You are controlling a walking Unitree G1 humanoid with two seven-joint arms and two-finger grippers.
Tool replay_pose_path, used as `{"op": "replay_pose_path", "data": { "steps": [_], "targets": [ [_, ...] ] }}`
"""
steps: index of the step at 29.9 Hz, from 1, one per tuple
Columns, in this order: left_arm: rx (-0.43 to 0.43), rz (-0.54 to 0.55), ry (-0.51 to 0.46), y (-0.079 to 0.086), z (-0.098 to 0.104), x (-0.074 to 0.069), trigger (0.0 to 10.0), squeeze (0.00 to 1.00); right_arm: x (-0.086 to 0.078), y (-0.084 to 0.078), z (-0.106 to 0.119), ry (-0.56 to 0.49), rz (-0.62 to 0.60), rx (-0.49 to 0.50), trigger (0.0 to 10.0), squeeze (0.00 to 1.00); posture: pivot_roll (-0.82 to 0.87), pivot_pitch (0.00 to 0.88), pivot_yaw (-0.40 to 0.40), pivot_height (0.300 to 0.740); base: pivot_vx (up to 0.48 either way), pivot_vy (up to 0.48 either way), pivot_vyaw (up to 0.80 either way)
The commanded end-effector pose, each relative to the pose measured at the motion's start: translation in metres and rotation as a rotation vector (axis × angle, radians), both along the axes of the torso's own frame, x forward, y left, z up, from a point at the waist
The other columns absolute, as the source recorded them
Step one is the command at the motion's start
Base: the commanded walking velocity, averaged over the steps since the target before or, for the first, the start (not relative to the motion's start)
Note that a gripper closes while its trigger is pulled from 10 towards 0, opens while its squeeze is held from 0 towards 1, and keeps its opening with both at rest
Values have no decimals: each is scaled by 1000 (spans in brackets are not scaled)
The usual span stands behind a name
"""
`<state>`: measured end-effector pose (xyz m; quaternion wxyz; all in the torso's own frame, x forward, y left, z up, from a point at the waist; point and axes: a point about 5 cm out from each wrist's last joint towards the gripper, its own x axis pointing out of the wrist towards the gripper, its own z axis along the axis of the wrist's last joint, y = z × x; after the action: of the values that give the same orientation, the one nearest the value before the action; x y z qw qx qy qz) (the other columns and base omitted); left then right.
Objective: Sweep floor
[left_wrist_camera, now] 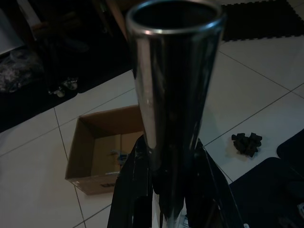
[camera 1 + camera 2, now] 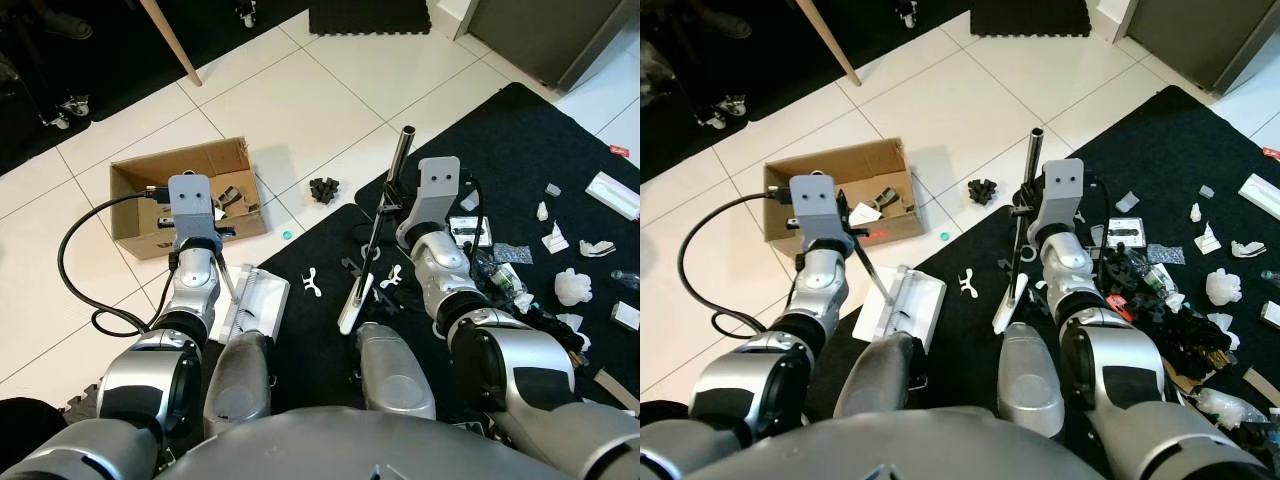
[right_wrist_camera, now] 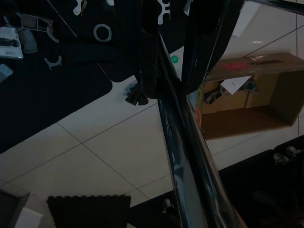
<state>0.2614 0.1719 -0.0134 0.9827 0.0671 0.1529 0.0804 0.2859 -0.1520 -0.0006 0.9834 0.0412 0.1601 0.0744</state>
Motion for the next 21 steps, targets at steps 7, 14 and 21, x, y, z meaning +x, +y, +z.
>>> {"op": "replay_pose_path", "data": {
  "steps": [7,14,21],
  "targets": [
    [66,-12,149,12,-21,-20,10000,0,-5,-1,-6,33,-1,-12,10000,0,-27,0,35,740,0,0,0],
    [65,-10,153,13,-21,-20,10000,0,-6,0,-6,34,8,-22,10000,0,-29,0,35,740,0,0,0],
    [59,-10,161,13,-22,-20,10000,0,-6,1,-7,33,10,-25,10000,0,-28,0,34,740,0,0,0]
  ]
}}
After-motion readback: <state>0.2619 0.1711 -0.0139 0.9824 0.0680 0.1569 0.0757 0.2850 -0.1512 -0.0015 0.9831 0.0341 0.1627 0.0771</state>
